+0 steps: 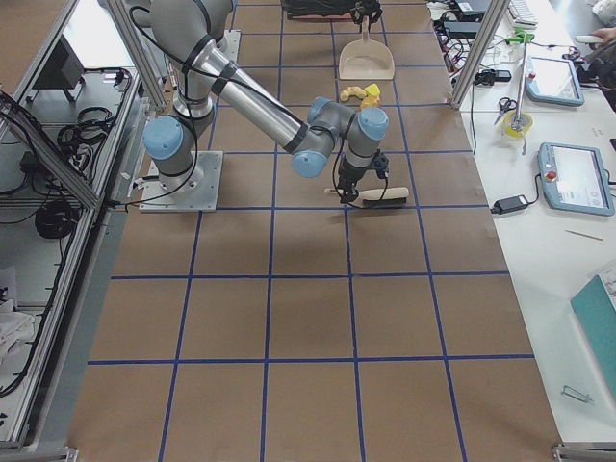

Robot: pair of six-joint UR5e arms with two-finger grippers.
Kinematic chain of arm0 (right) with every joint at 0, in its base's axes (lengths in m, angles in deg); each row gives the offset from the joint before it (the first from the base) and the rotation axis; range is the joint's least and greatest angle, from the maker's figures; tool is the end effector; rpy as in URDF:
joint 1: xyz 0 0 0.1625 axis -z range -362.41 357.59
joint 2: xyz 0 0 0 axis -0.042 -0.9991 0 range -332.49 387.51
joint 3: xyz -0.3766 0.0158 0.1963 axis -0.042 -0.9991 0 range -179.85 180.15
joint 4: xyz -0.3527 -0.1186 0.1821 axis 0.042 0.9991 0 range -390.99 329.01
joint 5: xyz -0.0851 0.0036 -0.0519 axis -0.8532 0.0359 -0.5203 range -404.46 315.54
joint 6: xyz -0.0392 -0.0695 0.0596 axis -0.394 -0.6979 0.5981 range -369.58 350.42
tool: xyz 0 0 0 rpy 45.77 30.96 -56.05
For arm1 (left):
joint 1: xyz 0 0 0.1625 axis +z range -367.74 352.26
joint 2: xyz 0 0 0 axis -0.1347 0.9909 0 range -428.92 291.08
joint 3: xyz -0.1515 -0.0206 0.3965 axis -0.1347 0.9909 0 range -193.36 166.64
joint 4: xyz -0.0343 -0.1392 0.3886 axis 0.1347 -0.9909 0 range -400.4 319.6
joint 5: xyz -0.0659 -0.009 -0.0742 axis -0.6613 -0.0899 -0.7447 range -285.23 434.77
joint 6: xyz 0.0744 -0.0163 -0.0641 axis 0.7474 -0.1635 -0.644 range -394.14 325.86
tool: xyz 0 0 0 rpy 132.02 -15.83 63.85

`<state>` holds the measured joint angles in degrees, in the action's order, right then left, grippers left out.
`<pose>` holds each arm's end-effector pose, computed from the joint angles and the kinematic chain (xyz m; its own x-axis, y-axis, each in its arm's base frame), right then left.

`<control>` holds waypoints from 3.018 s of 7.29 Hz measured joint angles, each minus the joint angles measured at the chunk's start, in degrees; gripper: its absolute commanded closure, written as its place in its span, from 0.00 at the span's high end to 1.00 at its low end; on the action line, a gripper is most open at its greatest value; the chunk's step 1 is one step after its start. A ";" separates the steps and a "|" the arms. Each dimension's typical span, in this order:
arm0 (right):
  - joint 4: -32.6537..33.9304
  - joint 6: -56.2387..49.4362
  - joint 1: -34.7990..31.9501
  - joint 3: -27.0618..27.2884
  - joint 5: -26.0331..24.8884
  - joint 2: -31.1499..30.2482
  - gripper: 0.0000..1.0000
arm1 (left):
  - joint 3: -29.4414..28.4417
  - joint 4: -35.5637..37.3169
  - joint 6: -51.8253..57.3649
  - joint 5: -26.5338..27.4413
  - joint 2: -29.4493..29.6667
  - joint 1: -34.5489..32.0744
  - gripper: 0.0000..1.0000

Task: Sweep and dump trash into bin
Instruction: 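Close the left gripper on the dustpan handle while the right gripper grasps the brush handle, then lift the white brush with the right gripper and carry it toward the items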

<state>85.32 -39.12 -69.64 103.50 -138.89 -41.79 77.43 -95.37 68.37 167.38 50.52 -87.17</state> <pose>-0.1011 -0.5656 0.2286 -0.9924 -0.1231 0.0002 -0.1215 0.9804 0.1551 -0.0064 -0.6678 0.2445 0.0341 0.9968 -0.0722 0.9976 -0.0296 0.0624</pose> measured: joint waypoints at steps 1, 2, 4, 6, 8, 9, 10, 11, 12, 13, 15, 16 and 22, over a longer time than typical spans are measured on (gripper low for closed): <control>-0.06 0.09 0.00 -0.05 -0.54 0.07 0.00 | -0.18 -0.04 0.19 0.68 0.02 -0.02 0.00; -0.16 0.14 -0.01 -0.21 -1.33 0.10 0.00 | -0.33 -0.01 0.23 1.06 0.03 -0.02 0.00; -0.36 1.90 -0.27 -0.56 -1.69 -0.03 0.00 | -0.13 0.09 0.04 1.37 0.08 -0.05 0.00; -2.77 8.58 -2.92 -2.28 -1.03 -0.18 0.00 | -0.04 0.12 -0.12 1.43 0.24 -0.09 0.00; -6.17 16.08 -8.42 -4.94 2.14 -0.21 0.00 | -0.33 0.12 -0.06 1.44 0.44 -0.11 0.00; -6.76 19.95 -11.92 -5.46 3.36 -0.25 0.00 | -0.42 0.12 -0.04 1.44 0.54 -0.11 0.00; -7.04 24.56 -15.69 -5.68 4.30 -0.35 0.00 | -0.50 0.12 -0.03 1.42 0.56 -0.12 0.00; -7.24 29.32 -19.44 -5.76 5.20 -0.49 0.00 | -0.56 0.15 -0.02 1.38 0.60 -0.11 0.00; -7.32 33.02 -22.71 -5.78 5.98 -0.59 0.00 | -0.58 0.16 -0.02 1.36 0.63 -0.14 0.00; -7.37 36.21 -25.48 -5.76 6.86 -0.63 0.00 | -0.61 0.16 -0.06 1.33 0.63 -0.15 0.00; -7.31 43.67 -30.23 -5.68 10.36 -0.62 0.00 | -0.58 0.20 -0.21 1.33 0.67 -0.18 0.00; -7.22 46.32 -32.05 -5.65 11.18 -0.48 0.00 | -0.59 0.21 -0.25 1.34 0.69 -0.19 0.00; -6.53 56.53 -38.39 -5.04 11.66 1.22 0.00 | -0.68 0.21 -0.21 1.31 0.75 -0.20 0.00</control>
<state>78.79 17.41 -108.03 98.47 -127.23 -40.57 76.75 -95.16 68.15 168.69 51.28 -87.37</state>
